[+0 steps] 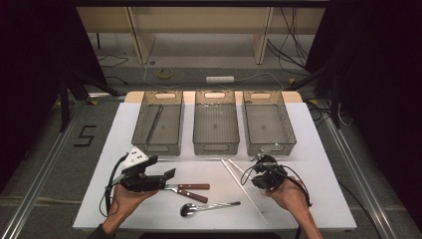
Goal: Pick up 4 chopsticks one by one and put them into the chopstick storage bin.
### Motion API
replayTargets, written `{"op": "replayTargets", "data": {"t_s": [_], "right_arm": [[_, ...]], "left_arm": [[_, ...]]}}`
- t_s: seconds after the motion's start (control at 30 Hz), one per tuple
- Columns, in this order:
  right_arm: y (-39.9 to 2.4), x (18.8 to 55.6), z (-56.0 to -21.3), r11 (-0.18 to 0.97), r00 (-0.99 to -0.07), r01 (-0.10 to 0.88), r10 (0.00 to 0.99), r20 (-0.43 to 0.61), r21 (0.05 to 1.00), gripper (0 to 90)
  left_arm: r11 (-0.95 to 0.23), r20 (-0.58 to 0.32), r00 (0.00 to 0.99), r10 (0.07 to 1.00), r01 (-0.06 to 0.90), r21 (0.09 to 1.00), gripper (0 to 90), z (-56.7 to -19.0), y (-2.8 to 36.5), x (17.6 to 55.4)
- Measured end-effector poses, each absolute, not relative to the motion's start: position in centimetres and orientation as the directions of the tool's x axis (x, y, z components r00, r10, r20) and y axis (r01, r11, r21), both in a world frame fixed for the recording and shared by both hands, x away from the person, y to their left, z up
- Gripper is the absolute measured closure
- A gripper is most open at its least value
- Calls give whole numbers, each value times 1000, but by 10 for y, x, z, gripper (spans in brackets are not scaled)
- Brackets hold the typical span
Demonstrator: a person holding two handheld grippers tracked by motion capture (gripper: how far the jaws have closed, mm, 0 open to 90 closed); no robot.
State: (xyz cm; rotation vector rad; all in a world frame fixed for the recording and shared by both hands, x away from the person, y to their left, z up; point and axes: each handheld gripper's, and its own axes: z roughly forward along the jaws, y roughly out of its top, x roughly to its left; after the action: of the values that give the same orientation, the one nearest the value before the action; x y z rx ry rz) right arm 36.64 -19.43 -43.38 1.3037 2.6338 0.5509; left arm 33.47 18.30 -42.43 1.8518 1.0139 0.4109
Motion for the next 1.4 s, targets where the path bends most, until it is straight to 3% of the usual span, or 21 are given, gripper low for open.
{"op": "replayTargets", "data": {"t_s": [0.73, 0.9, 1.17, 1.4], "right_arm": [[-218, 368, -416, 506, -599, 725, 798, 66, 467, 859], [-213, 363, -408, 522, -631, 695, 773, 72, 494, 859], [-187, 349, -394, 596, -723, 621, 687, 77, 509, 859], [-163, 339, -396, 664, -796, 560, 598, 98, 496, 859]], "left_arm": [[-206, -145, 604, 783, 473, 857, 205, -424, 181, 337], [-222, -146, 630, 763, 467, 856, 205, -422, 173, 338], [-363, -112, 757, 644, 432, 826, 206, -419, 140, 342], [-540, -17, 867, 498, 325, 776, 205, -422, 102, 345]]}}
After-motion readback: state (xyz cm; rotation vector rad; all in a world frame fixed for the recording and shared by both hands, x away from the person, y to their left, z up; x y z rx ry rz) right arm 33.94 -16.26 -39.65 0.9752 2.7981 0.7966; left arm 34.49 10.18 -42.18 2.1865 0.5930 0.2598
